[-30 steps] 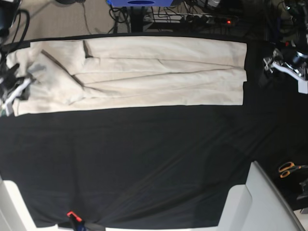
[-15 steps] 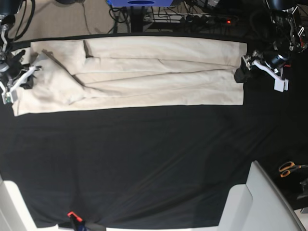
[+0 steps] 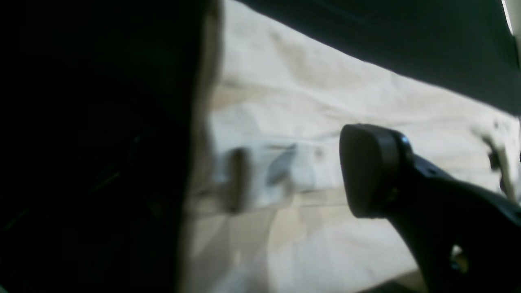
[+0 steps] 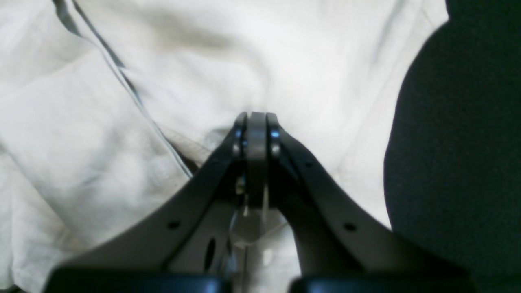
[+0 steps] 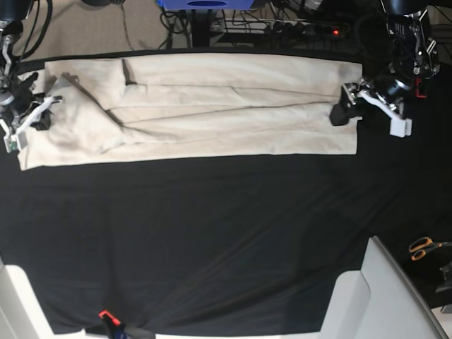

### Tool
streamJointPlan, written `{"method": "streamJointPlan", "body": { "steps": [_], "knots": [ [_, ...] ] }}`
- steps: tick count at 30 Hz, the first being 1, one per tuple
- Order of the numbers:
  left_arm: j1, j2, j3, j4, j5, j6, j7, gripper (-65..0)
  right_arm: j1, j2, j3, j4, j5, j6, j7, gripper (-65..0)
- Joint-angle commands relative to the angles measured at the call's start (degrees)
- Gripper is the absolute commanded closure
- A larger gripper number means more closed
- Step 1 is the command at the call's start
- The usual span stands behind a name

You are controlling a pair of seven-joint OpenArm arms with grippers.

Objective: Fold the T-shirt properly
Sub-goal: 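Pull the folded shirt strip taut with both grippers, adjusting the corners, then grasp the shirt strip end with the left gripper and lift it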

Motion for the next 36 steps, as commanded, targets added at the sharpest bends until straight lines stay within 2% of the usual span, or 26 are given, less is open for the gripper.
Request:
{"method": "streamJointPlan", "body": {
  "steps": [1,5,7,8,11,15,20,27,30,33,36],
  "knots": [
    [0.1,0.2,0.8,0.0,1.1,0.2,2.5,-59.9,0.5,1.2,0.3,0.9,0.7,0.0,1.0,0.0],
    [-0.1,0.4,1.2,-0.2,1.1,0.2,2.5,-59.7,0.5,1.2,0.3,0.8,0.7,0.0,1.0,0.0],
    [-0.1,1.0,1.2,-0.3,1.1,0.2,2.5,-55.6,0.5,1.2,0.3,0.6,0.7,0.0,1.0,0.0],
    [-0.1,1.0,1.2,-0.3,1.1,0.2,2.5,-51.2,0.5,1.2,0.3,0.5,0.7,0.0,1.0,0.0],
    [-0.1,1.0,1.2,-0.3,1.1,0.2,2.5,-32.6,0.5,1.2,0.3,0.5,0.7,0.0,1.0,0.0],
    [-0.3,1.0,0.9,-0.2,1.1,0.2,2.0,0.0,0.4,1.1,0.3,0.5,0.7,0.0,1.0,0.0],
    [-0.2,1.6,1.6,7.1,3.1,0.2,-1.6,0.0,0.4,1.0,0.3,0.4,0.7,0.0,1.0,0.0],
    [4.3,5.7,6.6,28.9,17.6,0.2,-2.6,0.0,0.5,1.0,0.3,0.5,0.7,0.0,1.0,0.0],
    [7.2,7.5,12.1,35.4,25.7,4.5,-2.6,0.0,0.5,1.0,0.3,0.5,0.7,0.0,1.0,0.0],
    [9.1,8.3,20.4,38.5,34.5,9.0,-2.7,0.0,0.6,1.0,0.3,0.5,0.7,0.0,1.0,0.0],
    [9.6,9.0,28.1,38.9,38.8,12.4,-2.7,0.0,1.2,1.0,0.3,0.4,0.7,0.0,1.0,0.0]
  ]
}}
